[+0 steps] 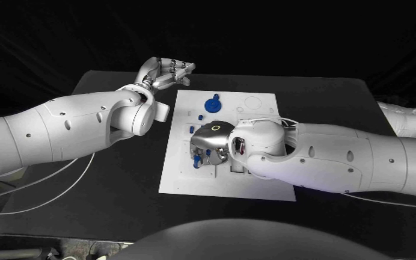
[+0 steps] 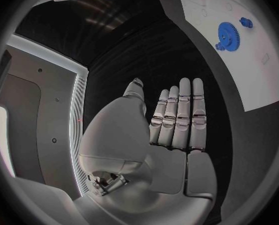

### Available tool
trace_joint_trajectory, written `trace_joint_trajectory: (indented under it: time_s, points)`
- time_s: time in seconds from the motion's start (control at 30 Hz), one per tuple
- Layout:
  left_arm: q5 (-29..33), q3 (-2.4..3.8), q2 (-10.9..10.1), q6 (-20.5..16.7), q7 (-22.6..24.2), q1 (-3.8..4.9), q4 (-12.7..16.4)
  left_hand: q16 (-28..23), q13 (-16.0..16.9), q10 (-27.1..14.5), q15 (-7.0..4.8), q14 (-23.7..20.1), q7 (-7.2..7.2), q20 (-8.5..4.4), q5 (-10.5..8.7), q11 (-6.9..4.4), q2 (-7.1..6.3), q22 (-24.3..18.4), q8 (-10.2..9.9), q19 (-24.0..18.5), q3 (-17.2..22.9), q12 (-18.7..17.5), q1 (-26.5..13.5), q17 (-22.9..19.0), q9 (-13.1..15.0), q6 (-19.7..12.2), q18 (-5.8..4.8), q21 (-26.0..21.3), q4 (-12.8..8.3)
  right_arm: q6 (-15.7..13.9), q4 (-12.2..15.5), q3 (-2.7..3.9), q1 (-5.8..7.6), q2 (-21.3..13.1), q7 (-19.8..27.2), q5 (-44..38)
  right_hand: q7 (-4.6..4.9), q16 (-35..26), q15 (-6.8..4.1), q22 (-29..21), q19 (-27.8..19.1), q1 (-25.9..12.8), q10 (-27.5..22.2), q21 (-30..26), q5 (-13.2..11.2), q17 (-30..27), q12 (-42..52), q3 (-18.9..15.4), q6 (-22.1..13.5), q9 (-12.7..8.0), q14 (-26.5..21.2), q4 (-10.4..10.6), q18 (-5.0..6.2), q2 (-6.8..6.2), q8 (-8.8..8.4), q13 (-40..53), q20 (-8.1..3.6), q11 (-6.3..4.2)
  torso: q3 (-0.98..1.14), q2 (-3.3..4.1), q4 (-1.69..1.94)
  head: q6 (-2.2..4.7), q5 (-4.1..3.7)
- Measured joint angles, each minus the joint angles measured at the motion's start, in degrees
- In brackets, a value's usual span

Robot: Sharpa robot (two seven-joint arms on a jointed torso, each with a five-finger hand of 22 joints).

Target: Assemble the parts on the task board

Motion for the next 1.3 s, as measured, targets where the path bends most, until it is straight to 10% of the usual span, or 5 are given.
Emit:
trace_joint_trajectory:
  time_s: [0.47, 0.83, 1.07, 1.3]
  points:
    - [0.0, 0.00, 0.1, 0.0, 0.0, 0.00, 0.0, 0.0, 0.0, 0.0, 0.00, 0.0, 0.00, 0.00, 0.00, 0.00, 0.00, 0.0, 0.0, 0.0, 0.0, 0.0, 0.0, 0.0, 0.0, 0.0, -0.01, 0.0, 0.0, 0.7, 0.3, 0.01, 0.00, -0.3, 0.0, 1.1, 2.81, 0.0, 2.35, 0.0, 0.0, -3.9, -8.1, 0.0, 0.0, 0.0, 0.0, -3.6, -8.7, -1.1, -0.1, 0.6, 0.00, -4.28, -1.59, 0.1, 2.38, 2.63, -0.01, 0.01, 0.03, 0.00, -0.04]
    - [0.0, 0.00, 0.1, 0.1, 0.0, -0.01, -0.1, 0.0, 0.0, 0.0, 0.00, 0.0, -0.21, 0.00, 0.25, 0.00, 0.22, -0.1, 0.0, 0.0, -0.2, 0.0, 0.2, -0.1, 0.0, -0.2, 0.00, 0.0, -0.2, -6.5, 1.7, -0.02, 0.36, -3.5, 0.6, 4.6, 3.21, 0.0, 2.99, 0.0, -0.1, -5.6, -8.8, 0.0, 0.0, 0.0, 0.1, -4.7, -9.5, -1.0, 0.0, 1.0, -0.01, -4.01, -1.59, 0.3, 2.76, 2.82, 0.00, -0.03, 0.02, 0.00, -0.44]
    - [0.0, 0.00, 0.1, 0.1, 0.0, -0.02, -0.3, 0.0, 0.0, -0.2, 0.00, 0.0, -0.21, 0.00, 0.23, 0.20, 0.22, -0.1, 0.0, 0.0, -0.2, 0.0, 0.2, -0.1, 0.0, -0.2, 0.00, 0.0, -0.2, -14.5, 5.4, 0.03, 4.36, -11.5, 2.7, 19.5, 3.77, 0.0, 3.47, 0.0, 0.1, -6.7, -7.8, 0.0, 0.0, 0.0, 1.4, -5.6, -9.7, -0.8, 0.0, 1.6, -0.01, -2.94, -1.59, 0.4, 3.35, 3.74, -0.01, -0.09, -0.12, 0.00, -1.57]
    - [0.0, -0.01, 0.3, 0.1, 0.0, -0.14, -0.8, 0.0, 0.0, -0.2, 0.00, 0.0, -0.21, 0.00, 0.23, 0.20, 0.22, -0.1, 0.0, 0.0, -0.2, 0.0, 0.2, -0.1, 0.0, -0.2, 0.00, 0.0, -0.2, -17.4, 9.7, 0.03, 8.25, -21.6, 3.0, 35.7, 4.09, 0.0, 3.47, 0.0, -0.1, -8.8, -5.3, 0.0, 0.0, 0.0, 3.3, -7.8, -12.8, -1.0, 0.0, 3.5, -0.01, -1.57, -1.59, 0.9, 3.55, 3.12, -0.03, -0.22, -0.34, 0.14, -4.67]
